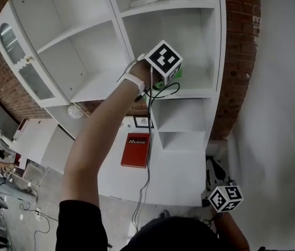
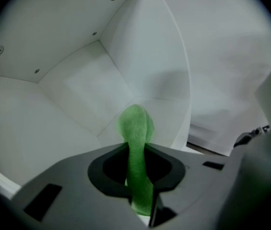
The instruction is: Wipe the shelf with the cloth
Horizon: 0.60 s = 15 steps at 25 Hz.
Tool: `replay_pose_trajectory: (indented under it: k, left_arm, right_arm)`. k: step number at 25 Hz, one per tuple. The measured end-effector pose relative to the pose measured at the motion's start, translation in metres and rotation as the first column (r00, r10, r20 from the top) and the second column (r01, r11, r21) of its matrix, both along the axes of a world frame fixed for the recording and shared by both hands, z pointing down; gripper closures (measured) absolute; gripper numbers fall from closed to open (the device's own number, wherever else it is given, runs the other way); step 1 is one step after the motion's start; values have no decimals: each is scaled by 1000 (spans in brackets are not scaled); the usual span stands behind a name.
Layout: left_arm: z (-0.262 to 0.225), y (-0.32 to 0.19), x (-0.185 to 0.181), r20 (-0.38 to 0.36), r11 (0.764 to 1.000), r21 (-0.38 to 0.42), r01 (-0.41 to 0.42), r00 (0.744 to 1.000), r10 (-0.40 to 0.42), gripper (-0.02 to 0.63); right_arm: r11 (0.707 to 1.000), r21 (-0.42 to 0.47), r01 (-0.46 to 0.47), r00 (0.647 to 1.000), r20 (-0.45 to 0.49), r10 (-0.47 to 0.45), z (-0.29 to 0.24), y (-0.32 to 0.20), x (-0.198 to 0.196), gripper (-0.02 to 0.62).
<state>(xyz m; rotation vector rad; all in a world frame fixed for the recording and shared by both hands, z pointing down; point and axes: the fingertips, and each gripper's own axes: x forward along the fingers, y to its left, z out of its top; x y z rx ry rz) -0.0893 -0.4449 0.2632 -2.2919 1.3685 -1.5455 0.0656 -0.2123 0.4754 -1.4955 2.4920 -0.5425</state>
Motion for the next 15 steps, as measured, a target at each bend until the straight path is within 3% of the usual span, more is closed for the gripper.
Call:
replay_pose_trajectory:
  k: [3,5,12,15]
  left_arm:
    - [11,0,-18,98,998,28,55,994,-57,541]
    - [22,-1,-21,125,997,30,69,989,-73,541]
    - [50,1,-7,-1,998,-47,49,999,-49,541]
    - [49,-2,7,-40,999,-52,16,999,-18,541]
  right_arm:
    - [1000,2,21,1000,2,-21,-1,-6,-2,595]
    - [999,3,34,999,7,-34,-3,-7,-4,595]
    - [998,51,35,998,47,-38,-27,-7,9,595]
    - [1000,18,17,998,59,-18,-16,-11,17,595]
